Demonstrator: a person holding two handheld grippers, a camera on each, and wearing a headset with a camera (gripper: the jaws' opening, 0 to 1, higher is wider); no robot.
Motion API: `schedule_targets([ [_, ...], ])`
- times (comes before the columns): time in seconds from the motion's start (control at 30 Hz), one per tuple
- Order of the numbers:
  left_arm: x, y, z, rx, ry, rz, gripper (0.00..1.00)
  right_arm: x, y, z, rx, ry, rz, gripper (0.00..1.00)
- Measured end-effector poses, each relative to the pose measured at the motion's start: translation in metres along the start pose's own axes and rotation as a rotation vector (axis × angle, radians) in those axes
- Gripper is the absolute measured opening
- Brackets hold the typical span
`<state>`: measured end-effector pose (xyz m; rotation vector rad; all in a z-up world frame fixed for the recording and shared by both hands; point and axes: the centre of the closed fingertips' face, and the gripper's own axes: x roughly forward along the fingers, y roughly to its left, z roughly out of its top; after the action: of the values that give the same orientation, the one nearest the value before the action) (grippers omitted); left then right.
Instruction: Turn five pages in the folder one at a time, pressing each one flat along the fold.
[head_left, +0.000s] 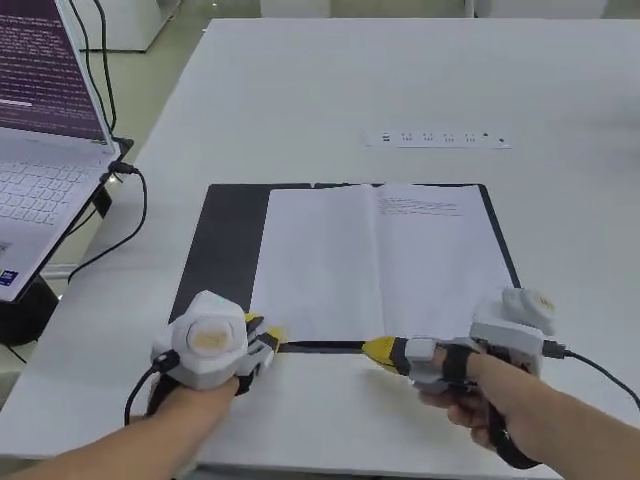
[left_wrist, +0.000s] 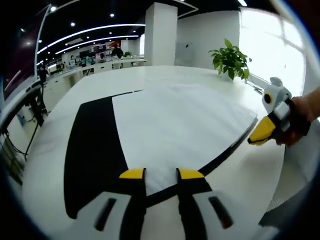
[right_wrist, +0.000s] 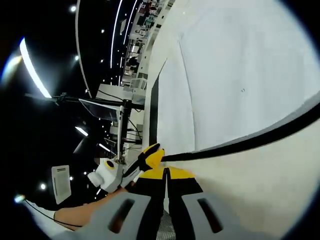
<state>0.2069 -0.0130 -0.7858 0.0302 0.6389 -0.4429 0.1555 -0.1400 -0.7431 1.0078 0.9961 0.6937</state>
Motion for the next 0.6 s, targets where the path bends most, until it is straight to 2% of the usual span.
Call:
schedule_targets([
  [0.03,-0.002,-0.002,-0.001,-0.023,0.024,-0.002,0.23,-0.003,0.001,0.002,-0.010,-0.009,-0.005,0.00],
  [0.1,-0.009,-0.004,0.012,-0.007,-0.027,-0.004,0.20,-0.021,0.007,0.012,-0.109,-0.058,-0.027,0.00],
  [0.13,-0.014,-0.005,0.025,-0.042,-0.075,-0.006,0.21,-0.033,0.011,0.019,-0.165,-0.092,-0.052,0.00],
  [0.23,-0.029,-0.008,0.037,-0.060,-0.084,-0.014,0.28,-0.062,0.017,0.036,-0.268,-0.169,-0.092,0.00],
  [0.27,-0.035,-0.010,0.043,-0.052,-0.094,-0.017,0.29,-0.074,0.019,0.044,-0.308,-0.224,-0.115,0.01],
  [0.33,-0.046,-0.013,0.051,-0.050,-0.112,-0.019,0.31,-0.092,0.020,0.055,-0.351,-0.287,-0.148,0.10],
  [0.4,-0.055,-0.016,0.056,-0.052,-0.114,-0.016,0.37,-0.107,0.022,0.060,-0.402,-0.319,-0.179,0.18],
  [0.47,-0.064,-0.017,0.060,-0.055,-0.123,-0.011,0.43,-0.117,0.022,0.060,-0.459,-0.319,-0.214,0.21],
  [0.53,-0.073,-0.018,0.065,-0.058,-0.136,0.004,0.48,-0.128,0.025,0.064,-0.528,-0.342,-0.247,0.27],
  [0.6,-0.082,-0.020,0.068,-0.056,-0.146,0.014,0.57,-0.138,0.029,0.069,-0.585,-0.379,-0.272,0.39],
])
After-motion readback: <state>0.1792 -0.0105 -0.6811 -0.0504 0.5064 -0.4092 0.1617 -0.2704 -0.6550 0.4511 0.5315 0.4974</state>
